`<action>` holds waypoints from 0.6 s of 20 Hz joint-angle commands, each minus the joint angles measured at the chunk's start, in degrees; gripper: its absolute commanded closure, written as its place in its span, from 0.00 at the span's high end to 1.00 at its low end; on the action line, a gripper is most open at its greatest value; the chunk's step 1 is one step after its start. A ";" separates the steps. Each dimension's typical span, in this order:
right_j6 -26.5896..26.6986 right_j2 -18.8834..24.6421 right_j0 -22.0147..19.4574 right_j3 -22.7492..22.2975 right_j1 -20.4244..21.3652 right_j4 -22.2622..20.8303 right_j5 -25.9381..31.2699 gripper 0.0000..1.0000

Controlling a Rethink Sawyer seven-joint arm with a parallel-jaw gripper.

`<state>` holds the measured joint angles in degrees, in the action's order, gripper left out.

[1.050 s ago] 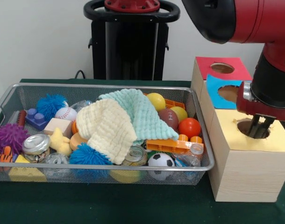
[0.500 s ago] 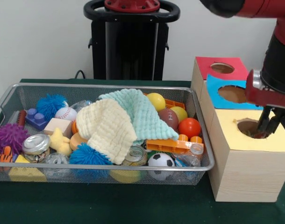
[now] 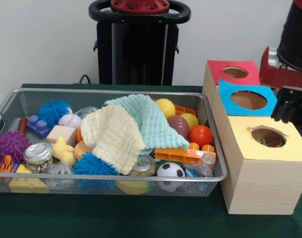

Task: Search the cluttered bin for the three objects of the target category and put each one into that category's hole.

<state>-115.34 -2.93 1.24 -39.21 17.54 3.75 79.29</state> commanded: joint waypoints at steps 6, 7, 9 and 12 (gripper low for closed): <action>14.30 1.74 -7.87 -12.63 4.87 -7.54 -6.10 0.00; 15.27 2.13 -8.45 -12.95 5.17 -7.89 -6.20 0.00; 17.12 3.29 -9.90 -13.97 5.86 -8.29 -7.16 0.00; 19.65 4.95 -11.77 -16.69 7.41 -8.67 -9.49 0.00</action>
<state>-114.95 -2.88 -5.91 -43.68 22.28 -1.32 75.68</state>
